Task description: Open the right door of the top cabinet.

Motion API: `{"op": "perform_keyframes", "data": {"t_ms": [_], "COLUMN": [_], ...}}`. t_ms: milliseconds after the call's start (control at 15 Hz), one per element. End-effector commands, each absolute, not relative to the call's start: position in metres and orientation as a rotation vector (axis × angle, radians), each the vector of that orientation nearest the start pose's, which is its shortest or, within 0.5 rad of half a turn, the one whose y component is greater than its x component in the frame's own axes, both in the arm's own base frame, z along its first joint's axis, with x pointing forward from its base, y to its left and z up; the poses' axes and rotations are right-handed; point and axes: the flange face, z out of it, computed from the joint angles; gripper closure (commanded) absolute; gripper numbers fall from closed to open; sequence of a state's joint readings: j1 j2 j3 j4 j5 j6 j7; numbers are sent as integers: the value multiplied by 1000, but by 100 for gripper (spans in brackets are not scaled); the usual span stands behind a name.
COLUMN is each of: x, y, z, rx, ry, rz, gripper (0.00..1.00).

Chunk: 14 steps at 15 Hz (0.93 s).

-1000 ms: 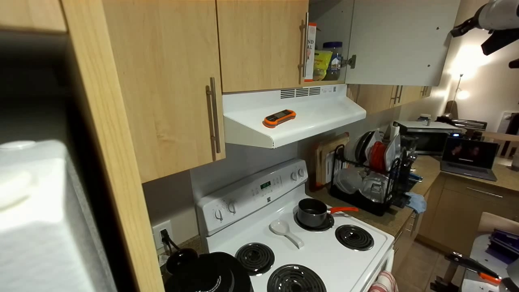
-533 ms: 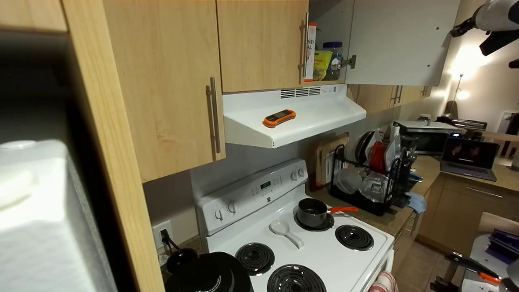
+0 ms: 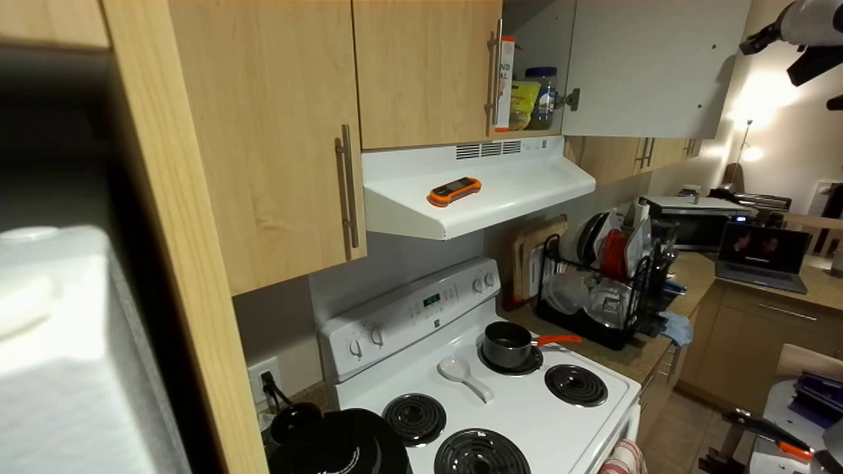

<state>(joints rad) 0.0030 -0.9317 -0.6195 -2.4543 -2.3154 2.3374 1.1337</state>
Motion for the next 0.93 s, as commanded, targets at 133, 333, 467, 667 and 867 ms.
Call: {"op": "perform_keyframes", "data": {"t_ms": [133,333,467,667,867], "x": [212,195,191,195,203], "y": [-278,-250,-218,-163,-110], "z": [651,661,664,662,653], "rx": [1340,1342,1394,1518,1661], "ry": [-323,-302,-295,-347,-416], "rz": [1038,1085,1193,1363,1494], "gripper": [0,0,0,0,0]}}
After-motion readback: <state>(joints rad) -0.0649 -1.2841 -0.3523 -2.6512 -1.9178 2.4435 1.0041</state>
